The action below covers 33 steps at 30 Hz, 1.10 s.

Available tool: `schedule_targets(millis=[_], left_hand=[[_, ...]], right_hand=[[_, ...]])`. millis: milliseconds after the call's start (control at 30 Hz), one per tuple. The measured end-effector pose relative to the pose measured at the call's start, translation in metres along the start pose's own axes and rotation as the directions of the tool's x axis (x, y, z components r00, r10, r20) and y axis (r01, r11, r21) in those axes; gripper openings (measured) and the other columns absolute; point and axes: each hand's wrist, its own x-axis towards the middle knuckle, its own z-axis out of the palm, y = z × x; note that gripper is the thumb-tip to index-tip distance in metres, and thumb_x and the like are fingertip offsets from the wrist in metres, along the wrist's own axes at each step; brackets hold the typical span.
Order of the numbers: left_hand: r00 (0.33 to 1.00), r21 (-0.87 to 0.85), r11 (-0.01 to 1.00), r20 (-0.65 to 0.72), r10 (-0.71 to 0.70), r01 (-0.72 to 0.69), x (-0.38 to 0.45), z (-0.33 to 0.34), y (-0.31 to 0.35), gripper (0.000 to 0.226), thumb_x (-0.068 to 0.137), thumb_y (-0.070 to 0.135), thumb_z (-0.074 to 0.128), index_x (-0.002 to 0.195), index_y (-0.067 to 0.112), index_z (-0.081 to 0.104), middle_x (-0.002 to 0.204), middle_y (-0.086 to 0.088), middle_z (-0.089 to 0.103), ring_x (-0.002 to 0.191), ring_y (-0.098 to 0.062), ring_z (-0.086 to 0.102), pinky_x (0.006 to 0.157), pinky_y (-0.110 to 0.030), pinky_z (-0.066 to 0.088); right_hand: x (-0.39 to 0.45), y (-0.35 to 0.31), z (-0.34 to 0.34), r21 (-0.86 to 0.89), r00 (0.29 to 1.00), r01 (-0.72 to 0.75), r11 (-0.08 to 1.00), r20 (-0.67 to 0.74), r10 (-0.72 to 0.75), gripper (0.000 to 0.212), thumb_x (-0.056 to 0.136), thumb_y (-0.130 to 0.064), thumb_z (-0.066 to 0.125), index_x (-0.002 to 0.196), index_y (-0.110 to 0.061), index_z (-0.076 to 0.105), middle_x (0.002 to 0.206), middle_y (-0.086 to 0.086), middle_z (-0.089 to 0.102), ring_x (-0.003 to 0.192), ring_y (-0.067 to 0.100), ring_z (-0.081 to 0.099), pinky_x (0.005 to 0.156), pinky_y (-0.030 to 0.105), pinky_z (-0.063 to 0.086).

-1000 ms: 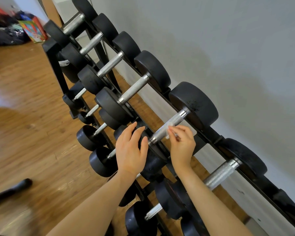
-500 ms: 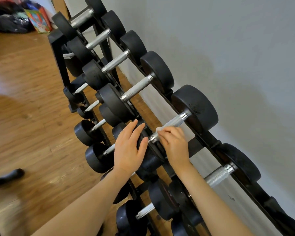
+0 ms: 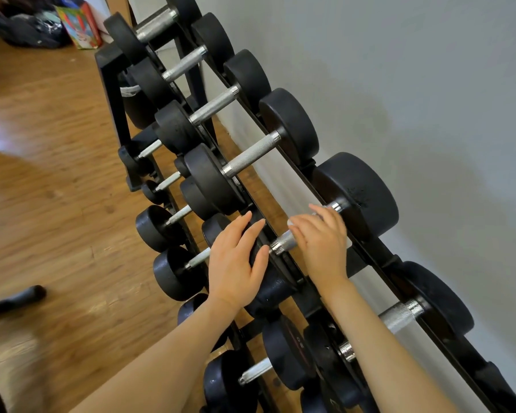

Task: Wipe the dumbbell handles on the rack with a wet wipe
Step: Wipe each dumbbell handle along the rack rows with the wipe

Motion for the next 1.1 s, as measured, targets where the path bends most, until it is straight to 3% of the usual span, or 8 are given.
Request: schedule_targets(millis=[67,200,367,533,667,833,1000,1100], left_hand=[[1.0,-0.003,1.0,0.003,0.003,-0.003,0.0,0.0,-0.001,0.052,0.097,0.044,0.038,0.141,0.021,0.052,0.15,-0.001,0.045,0.139,-0.02,0.038,0.112,-0.037,0.028],[1.0,-0.066,0.998,-0.003,-0.017,0.016,0.0,-0.001,-0.001,0.056,0.095,0.043,0.041,0.145,0.018,0.045,0.149,-0.002,0.047,0.139,-0.019,0.04,0.113,-0.044,0.034],[0.999,-0.061,0.997,-0.009,-0.051,0.05,0.0,0.001,0.0,0.055,0.093,0.043,0.04,0.141,0.016,0.05,0.148,-0.002,0.047,0.14,-0.02,0.038,0.115,-0.049,0.032],[0.999,-0.053,0.998,-0.009,-0.033,0.033,0.0,0.001,-0.002,0.054,0.093,0.041,0.04,0.139,0.015,0.052,0.147,-0.003,0.048,0.138,-0.022,0.04,0.114,-0.049,0.034],[0.999,-0.048,0.998,-0.005,-0.044,0.043,0.0,0.001,-0.002,0.054,0.093,0.042,0.039,0.139,0.015,0.053,0.147,-0.003,0.048,0.139,-0.022,0.04,0.114,-0.047,0.033],[0.999,-0.052,0.998,-0.005,-0.04,0.04,0.0,0.001,-0.003,0.054,0.093,0.041,0.04,0.138,0.016,0.053,0.146,-0.003,0.048,0.138,-0.022,0.041,0.113,-0.046,0.035],[0.999,-0.048,0.998,-0.007,-0.032,0.031,0.0,0.001,-0.002,0.053,0.093,0.041,0.04,0.138,0.015,0.053,0.146,-0.003,0.048,0.137,-0.023,0.041,0.113,-0.046,0.035],[0.999,-0.039,0.999,0.001,-0.036,0.036,0.0,0.001,-0.003,0.054,0.093,0.042,0.039,0.139,0.016,0.052,0.147,-0.002,0.047,0.138,-0.022,0.04,0.113,-0.045,0.034]], right_hand=[[0.003,-0.002,0.001,-0.028,0.999,0.003,1.0,0.041,-0.002,0.013,0.088,-0.016,0.067,0.098,-0.013,0.074,0.098,-0.001,0.073,0.112,0.022,0.06,0.112,0.043,0.027],[-0.007,-0.008,0.003,0.055,0.961,0.214,0.975,0.167,-0.22,0.02,0.081,-0.01,0.071,0.102,-0.013,0.071,0.099,-0.001,0.071,0.108,0.02,0.062,0.114,0.042,0.025],[0.0,0.003,-0.003,-0.047,0.971,0.149,0.988,0.195,-0.137,0.023,0.096,-0.025,0.051,0.105,-0.017,0.071,0.104,-0.003,0.071,0.113,0.018,0.06,0.115,0.045,0.024],[-0.003,-0.001,-0.001,0.03,0.926,0.276,0.961,0.259,-0.275,0.02,0.089,-0.015,0.061,0.107,-0.016,0.07,0.106,-0.004,0.071,0.117,0.018,0.058,0.117,0.045,0.019],[0.001,0.007,-0.004,-0.026,0.956,0.198,0.98,0.224,-0.187,0.029,0.097,-0.03,0.046,0.107,-0.019,0.071,0.105,-0.007,0.071,0.117,0.018,0.057,0.117,0.046,0.02],[-0.011,-0.001,0.0,0.048,0.931,0.291,0.955,0.216,-0.294,0.021,0.088,-0.017,0.066,0.108,-0.017,0.069,0.109,-0.005,0.069,0.119,0.019,0.056,0.116,0.049,0.022],[-0.009,0.011,-0.004,-0.002,0.98,0.186,0.983,0.07,-0.185,0.021,0.088,-0.016,0.068,0.108,-0.015,0.071,0.11,-0.002,0.071,0.116,0.022,0.056,0.112,0.047,0.027],[-0.016,-0.001,0.0,0.058,0.956,0.271,0.961,0.103,-0.275,0.026,0.085,-0.014,0.068,0.111,-0.015,0.07,0.113,-0.003,0.069,0.117,0.022,0.056,0.113,0.047,0.027]])
